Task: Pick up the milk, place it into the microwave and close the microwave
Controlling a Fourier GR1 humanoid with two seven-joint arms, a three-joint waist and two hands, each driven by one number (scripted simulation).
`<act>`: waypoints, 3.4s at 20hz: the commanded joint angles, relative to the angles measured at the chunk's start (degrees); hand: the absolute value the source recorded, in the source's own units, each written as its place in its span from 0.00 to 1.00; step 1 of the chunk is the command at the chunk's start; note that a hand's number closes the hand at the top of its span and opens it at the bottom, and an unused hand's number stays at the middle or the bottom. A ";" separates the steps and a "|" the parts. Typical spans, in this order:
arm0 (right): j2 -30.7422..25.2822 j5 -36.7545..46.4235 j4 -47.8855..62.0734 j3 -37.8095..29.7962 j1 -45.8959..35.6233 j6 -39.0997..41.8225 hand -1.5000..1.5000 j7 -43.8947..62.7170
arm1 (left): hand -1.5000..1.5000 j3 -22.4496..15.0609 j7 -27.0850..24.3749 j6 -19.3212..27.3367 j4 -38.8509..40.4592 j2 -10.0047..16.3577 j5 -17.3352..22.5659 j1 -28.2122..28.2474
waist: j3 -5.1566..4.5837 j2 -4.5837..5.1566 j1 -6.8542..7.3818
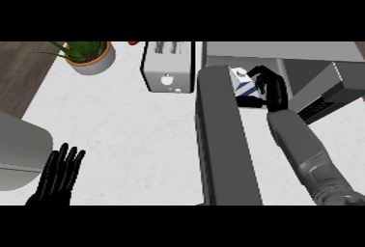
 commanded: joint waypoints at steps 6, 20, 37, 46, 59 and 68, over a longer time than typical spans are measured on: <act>-4.40 3.54 6.28 0.70 -5.60 -9.40 1.00 3.48 | 0.00 0.06 1.79 2.56 2.52 0.54 -4.57 -3.12 | 0.12 1.38 2.16; -4.49 7.94 11.20 3.70 -8.66 -15.58 0.00 8.47 | 0.00 -1.70 2.15 3.26 2.19 0.94 -8.53 -4.31 | 0.21 2.08 4.60; 0.30 0.20 6.68 -3.80 -4.51 -0.25 0.00 -4.20 | 0.00 -4.21 1.44 1.92 3.34 -1.47 -8.30 -5.75 | 0.17 1.00 1.77; -1.12 -3.62 7.05 -7.68 2.78 8.41 0.00 -11.14 | 0.00 -8.46 1.67 3.67 0.84 -3.11 -12.56 -3.80 | 0.12 0.06 0.26; 0.13 -6.13 5.65 -8.94 14.04 25.12 0.00 -20.99 | 0.00 -6.60 5.06 4.00 2.98 -3.95 -12.53 -7.95 | -0.01 -0.78 -2.04; 1.05 -8.92 1.08 -9.11 22.27 41.29 0.00 -27.06 | 0.00 -9.07 5.24 -1.06 5.63 -4.11 -10.28 -9.29 | -0.11 -1.27 -3.74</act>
